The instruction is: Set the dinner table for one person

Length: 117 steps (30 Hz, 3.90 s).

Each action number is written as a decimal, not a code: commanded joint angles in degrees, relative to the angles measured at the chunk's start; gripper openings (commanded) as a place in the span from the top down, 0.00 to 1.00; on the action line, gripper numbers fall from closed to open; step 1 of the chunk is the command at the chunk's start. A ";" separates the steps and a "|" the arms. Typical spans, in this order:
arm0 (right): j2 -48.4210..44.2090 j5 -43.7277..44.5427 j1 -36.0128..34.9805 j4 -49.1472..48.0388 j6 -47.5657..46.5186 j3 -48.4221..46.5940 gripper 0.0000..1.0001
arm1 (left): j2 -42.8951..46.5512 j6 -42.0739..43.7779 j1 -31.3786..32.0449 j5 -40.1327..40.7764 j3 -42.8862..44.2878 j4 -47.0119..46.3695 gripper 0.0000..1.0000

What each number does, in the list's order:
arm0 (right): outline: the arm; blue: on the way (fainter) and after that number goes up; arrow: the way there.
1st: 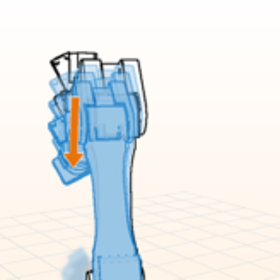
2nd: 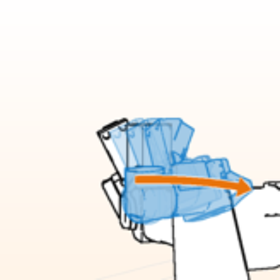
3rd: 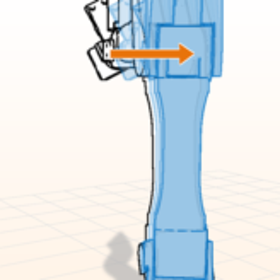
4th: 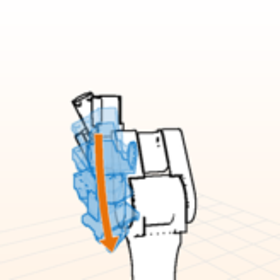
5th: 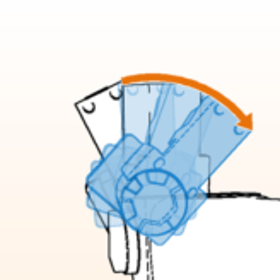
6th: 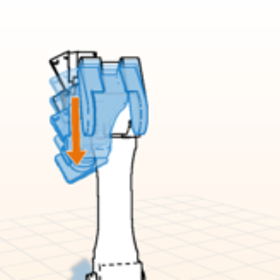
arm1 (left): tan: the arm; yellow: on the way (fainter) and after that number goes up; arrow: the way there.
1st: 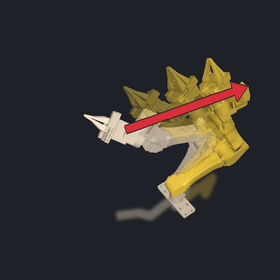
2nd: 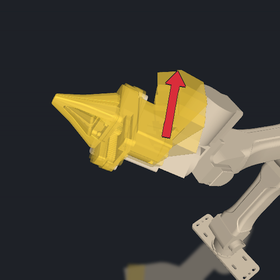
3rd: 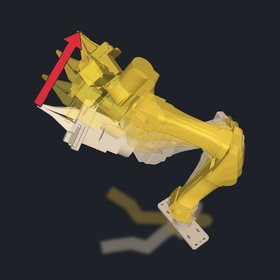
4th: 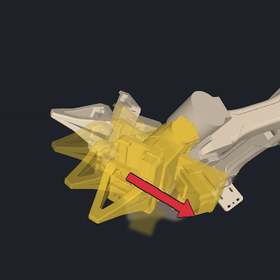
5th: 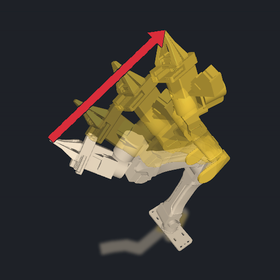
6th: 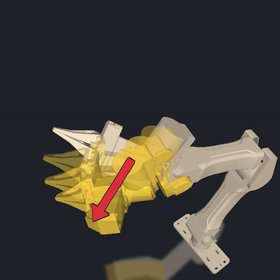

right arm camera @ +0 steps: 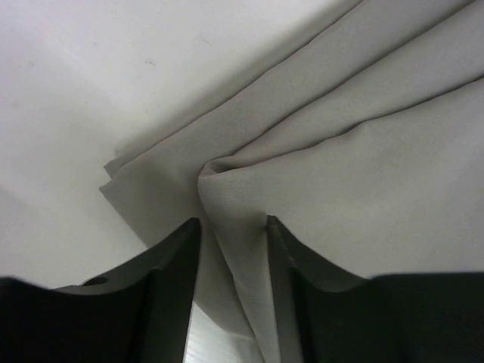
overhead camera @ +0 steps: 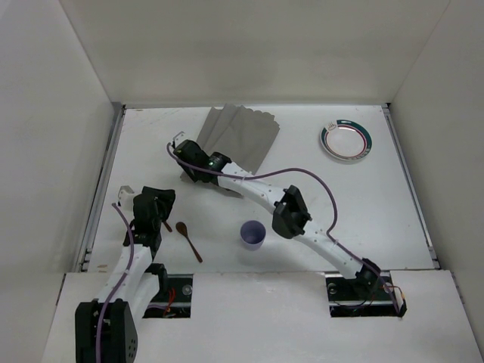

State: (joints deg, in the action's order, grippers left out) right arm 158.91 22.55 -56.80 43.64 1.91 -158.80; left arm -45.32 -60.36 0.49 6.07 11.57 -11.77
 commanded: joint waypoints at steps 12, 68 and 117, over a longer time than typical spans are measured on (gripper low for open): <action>2.81 2.06 -0.20 4.09 -4.29 -7.05 0.66 | -1.00 -1.16 -0.54 -3.08 -0.67 -3.34 0.48; -80.82 -7.00 26.07 -51.60 42.44 101.52 0.98 | -29.13 -1.69 9.04 11.24 9.26 -16.36 0.96; -84.02 -14.72 47.60 -66.76 63.21 129.61 0.96 | -46.43 10.79 5.79 8.52 30.52 -4.93 1.00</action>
State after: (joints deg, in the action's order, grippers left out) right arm 76.82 6.94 -13.61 -18.57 60.29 -31.33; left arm -92.75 -50.17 6.81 10.48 38.85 -18.70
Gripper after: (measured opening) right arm 0.046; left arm 0.007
